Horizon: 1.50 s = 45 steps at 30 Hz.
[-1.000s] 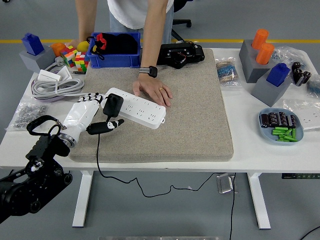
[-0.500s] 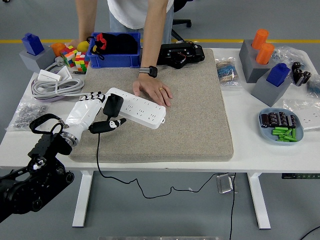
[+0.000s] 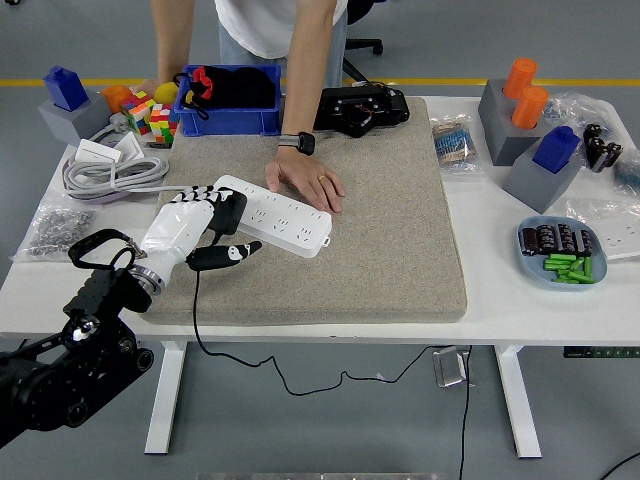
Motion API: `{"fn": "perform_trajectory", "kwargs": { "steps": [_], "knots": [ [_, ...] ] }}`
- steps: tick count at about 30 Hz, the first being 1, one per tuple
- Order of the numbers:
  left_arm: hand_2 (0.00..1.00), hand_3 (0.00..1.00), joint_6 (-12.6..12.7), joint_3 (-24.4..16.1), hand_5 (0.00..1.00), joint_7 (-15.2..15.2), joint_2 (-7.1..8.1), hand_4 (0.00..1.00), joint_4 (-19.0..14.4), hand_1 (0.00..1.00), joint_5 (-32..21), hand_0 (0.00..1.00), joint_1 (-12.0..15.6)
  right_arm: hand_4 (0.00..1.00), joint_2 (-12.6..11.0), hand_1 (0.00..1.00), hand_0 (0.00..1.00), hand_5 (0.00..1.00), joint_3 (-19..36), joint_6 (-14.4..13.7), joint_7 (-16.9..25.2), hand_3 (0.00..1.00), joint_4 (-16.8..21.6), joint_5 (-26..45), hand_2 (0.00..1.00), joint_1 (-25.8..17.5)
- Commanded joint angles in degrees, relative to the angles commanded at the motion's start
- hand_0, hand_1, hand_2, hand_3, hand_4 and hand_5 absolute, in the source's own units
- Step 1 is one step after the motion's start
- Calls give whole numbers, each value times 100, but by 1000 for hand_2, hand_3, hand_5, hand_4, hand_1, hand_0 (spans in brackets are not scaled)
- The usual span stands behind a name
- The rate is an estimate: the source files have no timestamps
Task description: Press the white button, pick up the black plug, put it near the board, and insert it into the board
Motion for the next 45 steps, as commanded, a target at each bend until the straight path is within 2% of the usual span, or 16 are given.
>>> {"fn": "perform_trajectory", "kwargs": {
  "steps": [15,29,45],
  "knots": [
    [888,876,-49,178,740,42,-156,891,268,952,-30,946,-243,651,-1,638,764,418,-5,-1,1,607,-4,7,641,1],
    [885,868,-142,282,732,85,-334,885,758,948,-175,942,-596,650,-7,637,764,417,-26,-2,2,607,-3,21,640,16],
    [877,860,-189,375,729,105,-346,884,768,943,-333,937,-523,650,-7,637,764,417,-13,-2,6,607,1,18,640,14]
  ]
}}
